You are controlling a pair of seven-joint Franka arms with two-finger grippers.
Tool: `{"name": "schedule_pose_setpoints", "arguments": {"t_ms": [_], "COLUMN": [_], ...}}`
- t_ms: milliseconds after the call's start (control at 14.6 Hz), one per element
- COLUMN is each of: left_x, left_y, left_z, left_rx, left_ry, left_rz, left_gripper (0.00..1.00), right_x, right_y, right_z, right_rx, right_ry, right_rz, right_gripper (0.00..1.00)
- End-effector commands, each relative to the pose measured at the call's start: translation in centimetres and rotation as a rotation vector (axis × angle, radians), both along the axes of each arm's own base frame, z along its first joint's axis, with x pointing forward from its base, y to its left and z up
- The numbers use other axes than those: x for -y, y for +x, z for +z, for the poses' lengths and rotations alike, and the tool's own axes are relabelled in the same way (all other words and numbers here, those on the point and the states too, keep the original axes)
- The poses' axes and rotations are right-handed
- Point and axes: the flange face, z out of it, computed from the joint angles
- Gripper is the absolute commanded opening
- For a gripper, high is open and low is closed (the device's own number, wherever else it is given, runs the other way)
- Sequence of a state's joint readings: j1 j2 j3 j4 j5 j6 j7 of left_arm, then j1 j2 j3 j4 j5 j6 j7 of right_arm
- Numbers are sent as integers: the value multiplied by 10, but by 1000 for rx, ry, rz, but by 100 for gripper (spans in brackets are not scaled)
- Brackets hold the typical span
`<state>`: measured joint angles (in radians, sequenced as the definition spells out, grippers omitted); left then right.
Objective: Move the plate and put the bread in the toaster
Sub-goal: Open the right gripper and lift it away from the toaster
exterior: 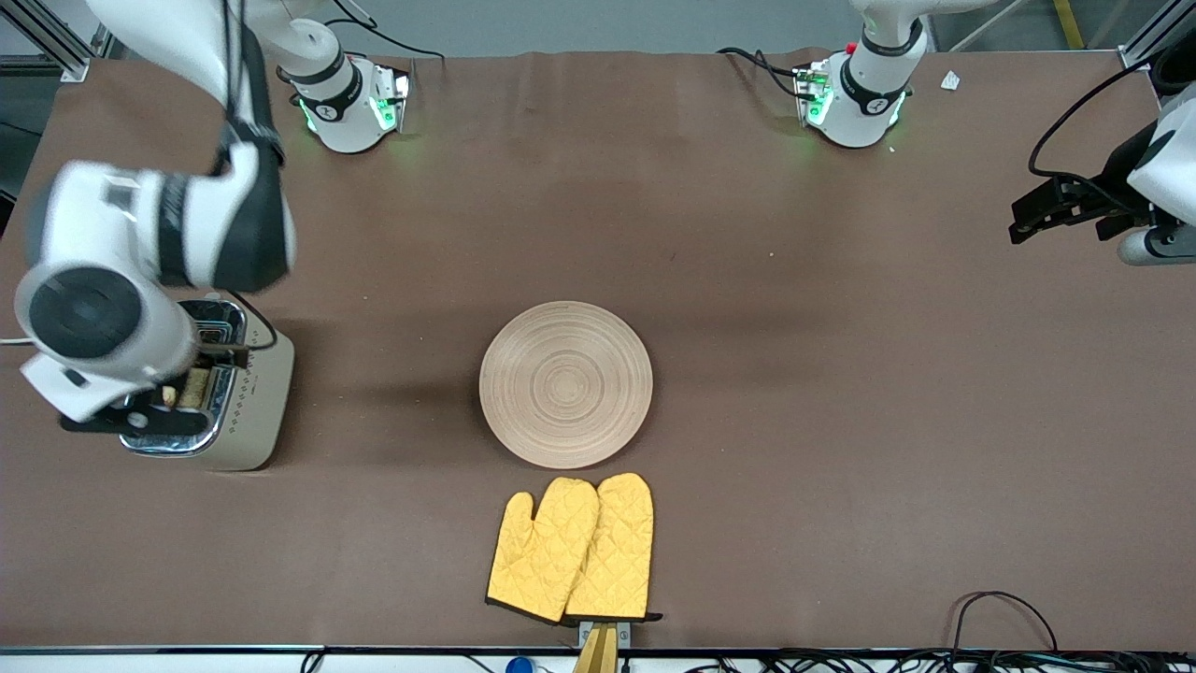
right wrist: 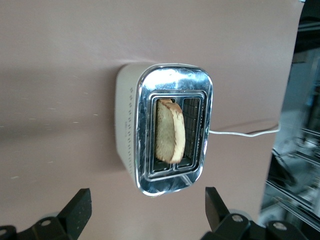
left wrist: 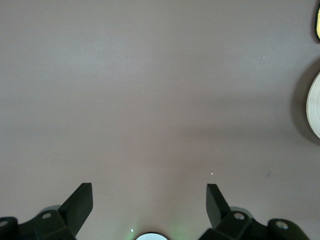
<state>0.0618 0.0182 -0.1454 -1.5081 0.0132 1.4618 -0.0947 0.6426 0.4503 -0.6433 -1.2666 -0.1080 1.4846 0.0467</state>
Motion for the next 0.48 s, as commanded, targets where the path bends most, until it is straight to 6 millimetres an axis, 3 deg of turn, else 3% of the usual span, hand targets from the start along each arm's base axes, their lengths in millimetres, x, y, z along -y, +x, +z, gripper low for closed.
{"name": "schedule_pose_setpoints", "arguments": {"t_ms": [0, 411], "left_x": [0, 0], "left_y": [1, 0], "left_z": [5, 6], "left_rx": [10, 11], "left_ry": [-10, -13], "left_rz": [-8, -10], "left_gripper": [100, 100], "right_x": [19, 93], "right_y": [-28, -65], "right_z": [56, 116], "right_rx": [57, 148], "right_ry": [159, 450], "right_rz": [41, 77], "right_gripper": [100, 100]}}
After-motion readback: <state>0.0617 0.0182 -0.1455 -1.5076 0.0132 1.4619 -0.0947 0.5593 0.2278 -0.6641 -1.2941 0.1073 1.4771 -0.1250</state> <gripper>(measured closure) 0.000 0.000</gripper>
